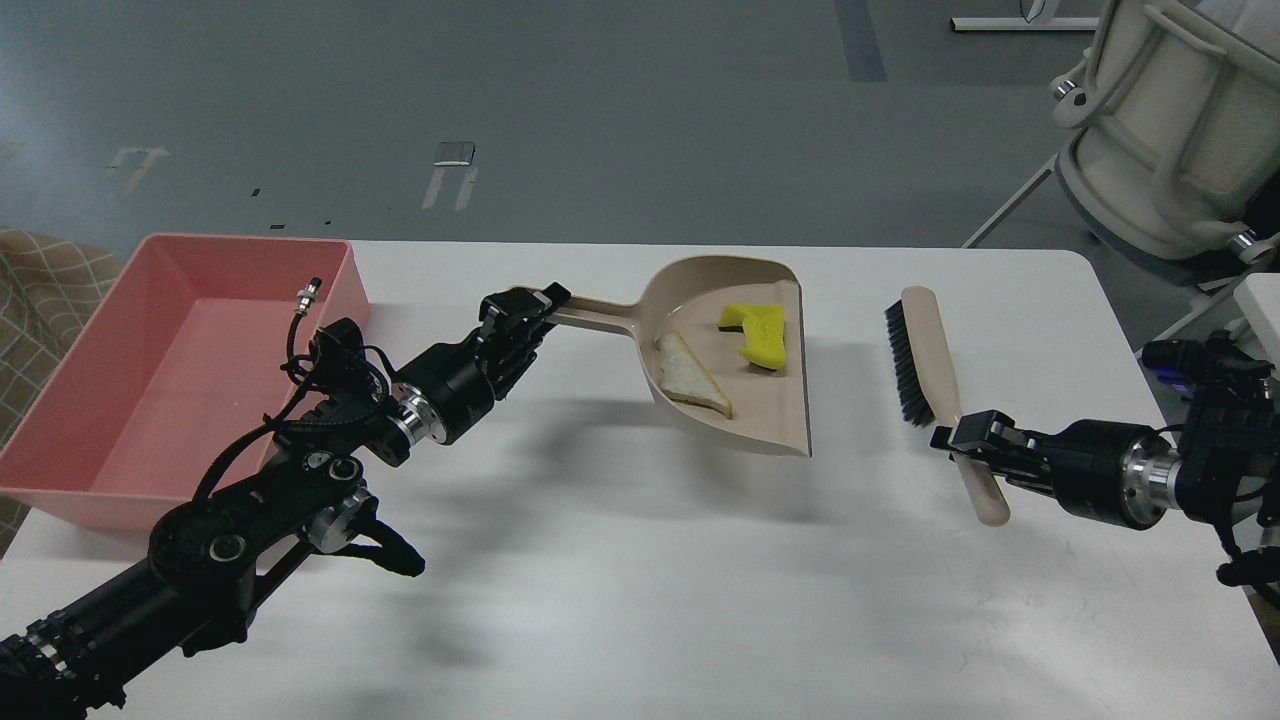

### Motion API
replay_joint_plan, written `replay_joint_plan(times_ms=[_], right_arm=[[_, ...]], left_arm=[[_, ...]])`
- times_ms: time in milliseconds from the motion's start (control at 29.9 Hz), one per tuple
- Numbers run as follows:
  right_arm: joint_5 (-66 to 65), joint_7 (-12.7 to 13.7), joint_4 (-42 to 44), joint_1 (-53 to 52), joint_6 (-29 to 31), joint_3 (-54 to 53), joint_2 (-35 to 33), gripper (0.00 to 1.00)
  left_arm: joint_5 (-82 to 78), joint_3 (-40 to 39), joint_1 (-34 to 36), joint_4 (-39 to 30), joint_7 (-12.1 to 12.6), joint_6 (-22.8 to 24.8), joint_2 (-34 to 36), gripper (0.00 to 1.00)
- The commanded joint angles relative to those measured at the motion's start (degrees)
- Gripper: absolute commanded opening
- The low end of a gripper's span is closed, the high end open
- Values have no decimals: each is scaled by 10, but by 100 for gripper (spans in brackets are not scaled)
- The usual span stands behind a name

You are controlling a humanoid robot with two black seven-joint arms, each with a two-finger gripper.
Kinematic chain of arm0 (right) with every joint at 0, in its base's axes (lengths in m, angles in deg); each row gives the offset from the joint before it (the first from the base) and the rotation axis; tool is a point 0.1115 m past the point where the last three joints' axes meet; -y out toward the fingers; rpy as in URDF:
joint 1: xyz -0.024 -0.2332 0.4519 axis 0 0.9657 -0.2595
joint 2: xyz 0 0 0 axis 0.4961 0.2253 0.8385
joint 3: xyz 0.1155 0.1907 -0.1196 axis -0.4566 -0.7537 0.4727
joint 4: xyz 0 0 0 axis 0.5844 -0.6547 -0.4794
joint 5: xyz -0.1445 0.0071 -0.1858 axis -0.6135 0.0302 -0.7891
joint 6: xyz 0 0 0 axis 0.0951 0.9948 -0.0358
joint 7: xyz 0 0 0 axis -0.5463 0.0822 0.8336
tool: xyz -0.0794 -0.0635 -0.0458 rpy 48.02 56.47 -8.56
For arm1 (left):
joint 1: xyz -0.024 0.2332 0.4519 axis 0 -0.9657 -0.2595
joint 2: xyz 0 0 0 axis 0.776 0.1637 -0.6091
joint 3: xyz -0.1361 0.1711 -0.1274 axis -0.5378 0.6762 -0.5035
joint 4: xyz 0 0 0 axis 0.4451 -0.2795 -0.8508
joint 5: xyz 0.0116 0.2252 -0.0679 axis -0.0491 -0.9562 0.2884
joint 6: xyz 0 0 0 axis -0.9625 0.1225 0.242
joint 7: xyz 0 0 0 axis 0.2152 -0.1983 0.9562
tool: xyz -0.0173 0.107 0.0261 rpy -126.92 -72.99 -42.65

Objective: Sweep and dump garbage into bin
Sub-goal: 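Lower the brush onto the table and release it with the right gripper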

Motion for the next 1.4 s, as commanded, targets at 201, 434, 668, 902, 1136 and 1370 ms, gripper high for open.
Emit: replay_joint_plan(times_ms=[201, 434, 668, 902, 1136, 1370], right_arm=[[-8, -18, -18, 40, 0, 5, -79, 0], [-32, -19, -18, 43, 0, 6, -117, 0], [-57, -18, -15, 67, 0, 7, -117, 0], [-57, -18, -13, 69, 0, 6, -114, 19], [-54, -18, -15, 66, 0, 3, -112, 46], [-55, -18, -15, 66, 0, 2, -112, 53]], left_arm=[[2, -1, 5, 1, 5, -1, 2, 0], [3, -2, 8, 5, 6, -1, 9, 0], [3, -2, 8, 5, 6, -1, 11, 0], [3, -3, 8, 5, 6, -1, 15, 0], [3, -2, 15, 5, 7, -2, 16, 0], [3, -3, 15, 5, 7, -2, 17, 0]])
